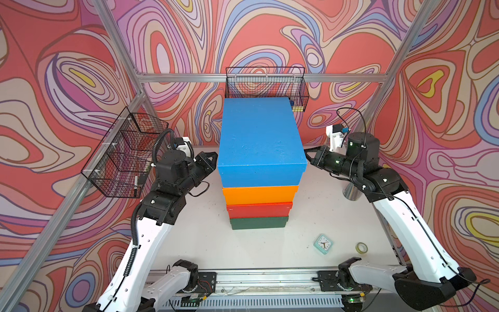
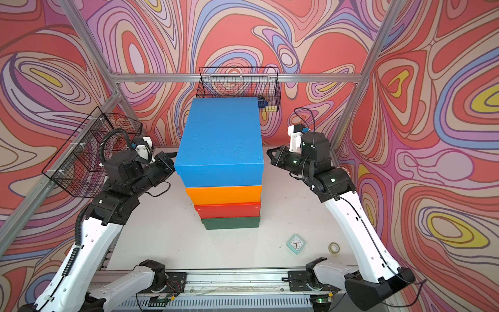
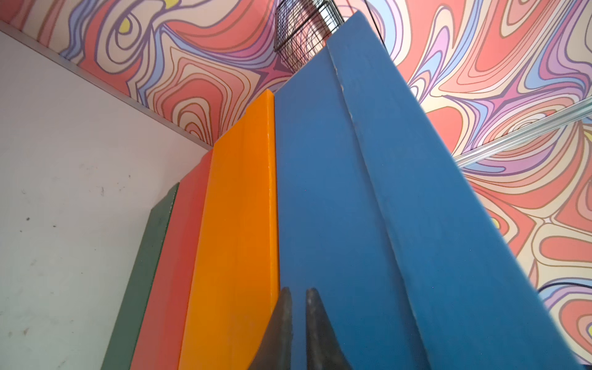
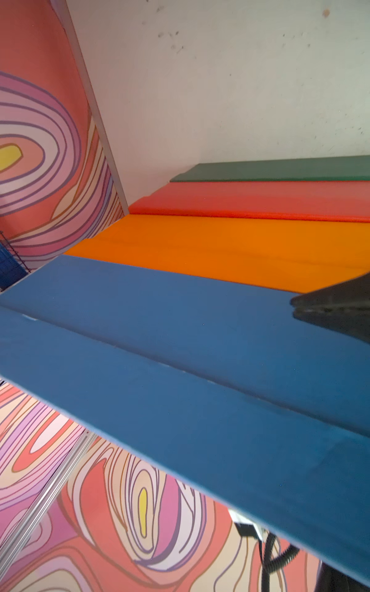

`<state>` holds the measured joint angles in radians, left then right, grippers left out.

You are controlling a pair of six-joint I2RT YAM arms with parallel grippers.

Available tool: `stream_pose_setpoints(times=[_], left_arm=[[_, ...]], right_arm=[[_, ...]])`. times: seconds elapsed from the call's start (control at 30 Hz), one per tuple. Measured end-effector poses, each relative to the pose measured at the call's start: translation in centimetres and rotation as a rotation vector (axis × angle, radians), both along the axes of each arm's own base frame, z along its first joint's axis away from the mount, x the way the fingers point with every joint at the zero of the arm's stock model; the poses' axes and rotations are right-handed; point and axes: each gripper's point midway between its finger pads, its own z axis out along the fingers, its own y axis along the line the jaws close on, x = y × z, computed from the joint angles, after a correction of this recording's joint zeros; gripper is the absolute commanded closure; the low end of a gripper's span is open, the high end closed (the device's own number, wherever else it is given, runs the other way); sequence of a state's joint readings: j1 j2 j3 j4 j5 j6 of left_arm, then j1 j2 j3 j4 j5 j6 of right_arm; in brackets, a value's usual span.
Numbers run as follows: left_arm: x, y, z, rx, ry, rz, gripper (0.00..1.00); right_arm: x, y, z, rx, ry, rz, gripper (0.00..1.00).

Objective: Stack the shoeboxes
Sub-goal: Adjust the shoebox.

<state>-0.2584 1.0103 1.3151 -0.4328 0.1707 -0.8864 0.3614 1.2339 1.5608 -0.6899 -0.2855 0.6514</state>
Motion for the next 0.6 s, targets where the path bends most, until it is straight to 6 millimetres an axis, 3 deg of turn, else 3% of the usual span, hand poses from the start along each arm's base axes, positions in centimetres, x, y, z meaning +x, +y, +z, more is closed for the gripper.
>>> stream_pose_setpoints(times=[0.1, 0.23, 0.4, 0.6], left_arm=[[0.6, 1.8, 0.5, -0.004, -0.008, 0.051, 0.87], [2.2, 3.4, -0.4, -0.005, 0.026, 0.095, 0.87], [4.3, 3.3, -2.7, -0.005, 0.096, 0.089, 0.87], [6.6, 3.1, -4.7, -0.028, 0.150, 0.087, 0.86]], right_arm=[[1.5, -0.2, -0.1, -0.035, -0.008, -0.017, 0.98], [5.2, -0.9, -1.0, -0.044, 0.006, -0.031, 0.99], [11.7, -1.5, -3.2, -0.039, 0.053, -0.024, 0.99], [17.2, 0.6, -3.7, -0.046, 0.044, 0.050, 0.99]])
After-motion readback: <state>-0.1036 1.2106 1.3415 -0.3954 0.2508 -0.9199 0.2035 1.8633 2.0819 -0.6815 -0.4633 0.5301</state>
